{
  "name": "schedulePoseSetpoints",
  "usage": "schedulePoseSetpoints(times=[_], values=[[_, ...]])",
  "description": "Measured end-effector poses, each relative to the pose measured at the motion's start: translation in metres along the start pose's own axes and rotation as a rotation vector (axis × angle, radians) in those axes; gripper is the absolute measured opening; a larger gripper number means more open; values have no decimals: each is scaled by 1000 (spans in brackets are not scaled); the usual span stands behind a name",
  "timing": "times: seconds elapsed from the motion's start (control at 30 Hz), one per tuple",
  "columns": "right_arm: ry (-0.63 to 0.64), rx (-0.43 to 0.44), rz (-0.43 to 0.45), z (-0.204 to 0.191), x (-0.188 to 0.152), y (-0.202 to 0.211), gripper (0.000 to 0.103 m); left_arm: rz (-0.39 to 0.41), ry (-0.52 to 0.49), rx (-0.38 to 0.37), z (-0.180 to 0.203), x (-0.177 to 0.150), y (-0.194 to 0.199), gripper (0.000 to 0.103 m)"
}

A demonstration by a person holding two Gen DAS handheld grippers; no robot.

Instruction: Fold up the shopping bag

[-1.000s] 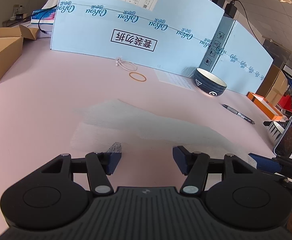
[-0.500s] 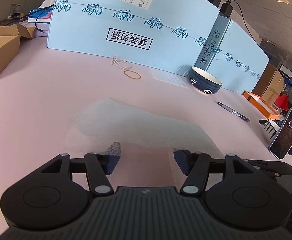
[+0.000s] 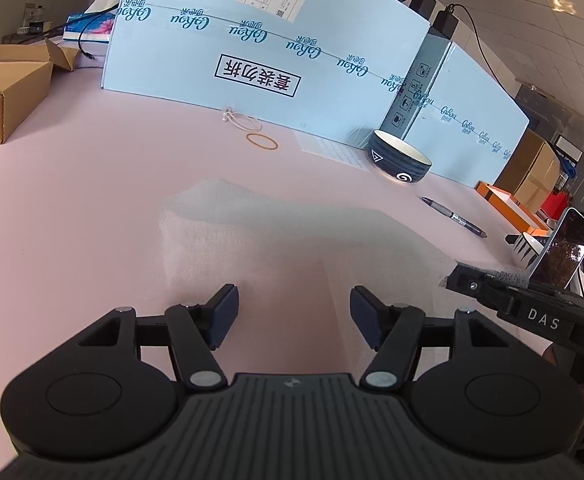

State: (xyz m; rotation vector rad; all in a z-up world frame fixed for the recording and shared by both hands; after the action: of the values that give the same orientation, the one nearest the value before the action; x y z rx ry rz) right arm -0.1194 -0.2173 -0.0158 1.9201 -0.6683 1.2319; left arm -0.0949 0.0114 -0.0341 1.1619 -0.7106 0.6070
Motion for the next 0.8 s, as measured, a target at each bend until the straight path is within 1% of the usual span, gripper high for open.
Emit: schedulePoseSetpoints(times=[0.3, 0.37, 0.4, 0.43, 0.8], values=[[4, 4, -6, -3, -3, 2, 6, 2, -3, 2, 0, -2, 1, 60], [6, 7, -3, -5, -2, 2, 13, 2, -3, 1, 0, -2, 2, 60], [11, 8, 1, -6, -2, 3, 22, 2, -4, 0, 0, -2, 2, 60], [17, 9, 4, -7, -1, 3, 26, 2, -3, 0, 0, -2, 2, 60], [47, 32, 10, -14, 2, 5, 26, 1, -4, -1, 1, -2, 2, 60]])
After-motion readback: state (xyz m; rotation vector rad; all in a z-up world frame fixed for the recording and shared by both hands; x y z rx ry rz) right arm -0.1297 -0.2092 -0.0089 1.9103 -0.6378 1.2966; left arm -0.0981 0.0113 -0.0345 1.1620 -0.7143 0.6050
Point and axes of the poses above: each gripper's, at about its wrist camera, not at the fingertips, and y roughly against the way its jaws point, z to its right, x to its top, the point moved 4 cm from there along -y, roughly the way its jaws point, and after that the axes turned 13 degrees about x, right-handed, at the moved point
